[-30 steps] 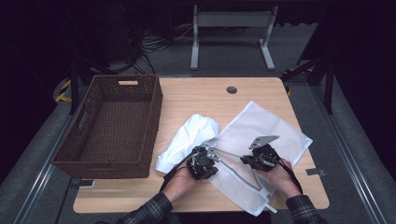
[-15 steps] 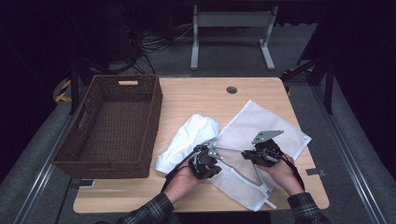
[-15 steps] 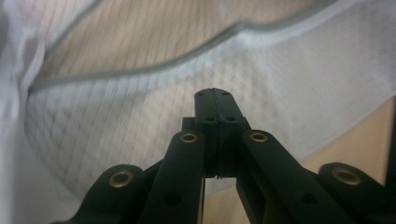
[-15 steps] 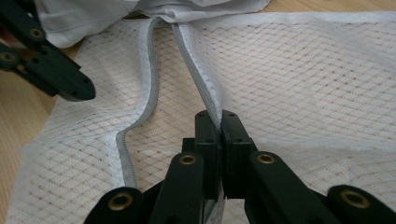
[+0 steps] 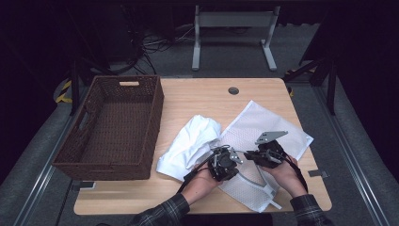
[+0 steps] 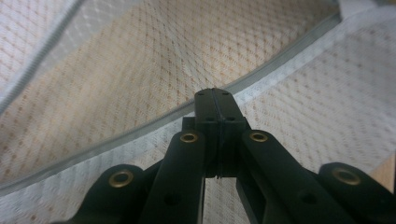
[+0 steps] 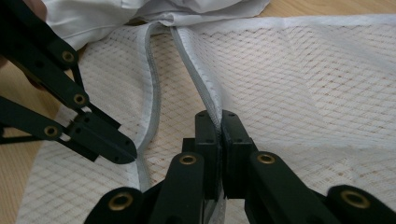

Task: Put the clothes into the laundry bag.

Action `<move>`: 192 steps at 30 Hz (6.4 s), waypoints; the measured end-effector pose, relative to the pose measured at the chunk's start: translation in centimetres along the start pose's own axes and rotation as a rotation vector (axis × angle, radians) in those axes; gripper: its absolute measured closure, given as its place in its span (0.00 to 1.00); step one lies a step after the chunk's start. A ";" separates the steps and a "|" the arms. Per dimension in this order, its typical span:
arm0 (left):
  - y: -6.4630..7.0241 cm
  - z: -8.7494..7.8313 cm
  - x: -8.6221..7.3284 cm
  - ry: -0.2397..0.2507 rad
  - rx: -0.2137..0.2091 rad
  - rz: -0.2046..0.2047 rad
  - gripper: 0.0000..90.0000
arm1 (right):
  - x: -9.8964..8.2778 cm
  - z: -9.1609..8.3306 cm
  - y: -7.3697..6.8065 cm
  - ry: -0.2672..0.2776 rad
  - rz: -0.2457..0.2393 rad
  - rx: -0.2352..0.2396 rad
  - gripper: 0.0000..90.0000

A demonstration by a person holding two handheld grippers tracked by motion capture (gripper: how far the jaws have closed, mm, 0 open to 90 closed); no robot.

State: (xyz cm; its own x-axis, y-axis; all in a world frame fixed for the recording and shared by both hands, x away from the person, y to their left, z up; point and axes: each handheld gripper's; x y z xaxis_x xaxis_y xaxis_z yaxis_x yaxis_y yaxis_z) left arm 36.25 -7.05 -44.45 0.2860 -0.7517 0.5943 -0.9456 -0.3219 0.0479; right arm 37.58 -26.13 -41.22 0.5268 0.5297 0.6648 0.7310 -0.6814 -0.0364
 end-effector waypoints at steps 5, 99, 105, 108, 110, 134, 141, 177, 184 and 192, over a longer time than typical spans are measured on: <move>0.1 0.4 -0.1 -0.019 0.006 0.017 1.00 | 0.4 -0.8 0.0 0.036 0.008 -0.008 0.98; -11.5 -8.1 -5.3 0.003 0.148 -0.276 0.00 | 5.8 -7.1 4.8 0.301 0.118 -0.142 0.98; -12.5 -6.2 -5.7 -0.023 0.177 -0.293 0.00 | 5.7 -6.9 4.8 0.296 0.123 -0.142 0.98; -12.6 -5.6 -5.9 -0.033 0.188 -0.291 0.00 | 5.7 -6.9 4.8 0.294 0.121 -0.141 0.98; -12.6 -5.0 -6.0 -0.048 0.191 -0.295 0.00 | 5.7 -6.9 4.8 0.294 0.122 -0.140 0.98; -11.6 -4.8 -6.4 -0.055 0.201 -0.209 0.45 | 5.6 -6.8 4.8 0.288 0.118 -0.140 0.98; -11.8 -5.2 -6.6 -0.038 0.164 -0.227 0.70 | 5.5 -6.8 4.9 0.285 0.115 -0.141 0.98; -10.5 -12.1 -3.9 0.084 0.109 -0.243 0.78 | 4.3 -7.1 6.5 0.263 0.151 -0.172 0.98; -10.3 -14.6 -3.6 0.130 0.108 -0.220 0.78 | 4.4 -6.6 6.3 0.241 0.140 -0.183 0.98; -9.3 -14.8 -3.0 0.149 0.054 -0.183 0.78 | 4.9 -5.5 5.7 0.227 0.132 -0.169 0.98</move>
State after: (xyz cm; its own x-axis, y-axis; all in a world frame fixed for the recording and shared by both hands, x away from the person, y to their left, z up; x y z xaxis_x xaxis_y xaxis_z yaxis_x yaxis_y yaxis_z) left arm 41.88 6.74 -34.83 0.4223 -0.5855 0.6920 -0.8692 -0.4783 0.1257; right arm 41.93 -30.24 -34.07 0.4880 0.3178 0.8130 0.5702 -0.8212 -0.0212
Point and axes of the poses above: each handheld gripper's, and its own axes: z roughly forward along the jaws, x roughly out of its top, y roughly to its right, and after that the axes turned 1 degree about z, right-handed
